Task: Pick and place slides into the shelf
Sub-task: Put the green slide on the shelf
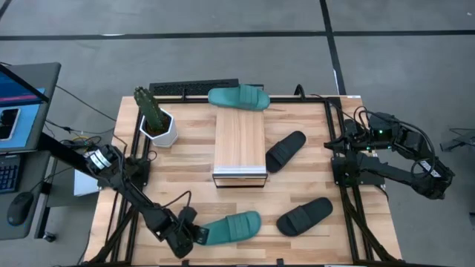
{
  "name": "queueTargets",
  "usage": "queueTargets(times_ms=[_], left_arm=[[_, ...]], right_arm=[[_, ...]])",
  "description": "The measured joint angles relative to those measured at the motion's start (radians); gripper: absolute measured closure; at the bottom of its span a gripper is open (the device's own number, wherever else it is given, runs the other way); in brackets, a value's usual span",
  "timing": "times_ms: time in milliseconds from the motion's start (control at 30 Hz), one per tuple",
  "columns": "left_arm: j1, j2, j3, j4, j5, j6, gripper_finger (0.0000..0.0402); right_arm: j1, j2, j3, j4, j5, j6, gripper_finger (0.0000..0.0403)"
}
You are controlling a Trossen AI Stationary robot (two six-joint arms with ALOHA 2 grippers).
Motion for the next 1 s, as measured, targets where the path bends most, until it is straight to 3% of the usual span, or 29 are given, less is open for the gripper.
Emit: queueTargets(times_ms=[267,433,733,1000], left_arm=[[-0.04,-0.056,-0.005,0.079,-0.078,0.029,0.0377],[-0.089,-0.056,-0.004,0.203,-0.176,0.025,0.0377],[-0.123,-0.059,-0.003,0.251,-0.346,-0.026,0.0381],[-0.122,-0.133,0.063,0.156,-0.402,0.066,0.0381]], right_arm=[[0.0,0.0,0.0,0.0,0.03,0.0,0.0403],[0.0,0.0,0.0,0.0,0.032,0.0,0.0403],[0.0,0.0,0.0,0.0,0.031,0.0,0.0403],[0.0,0.0,0.0,0.0,0.031,0.002,0.0403]])
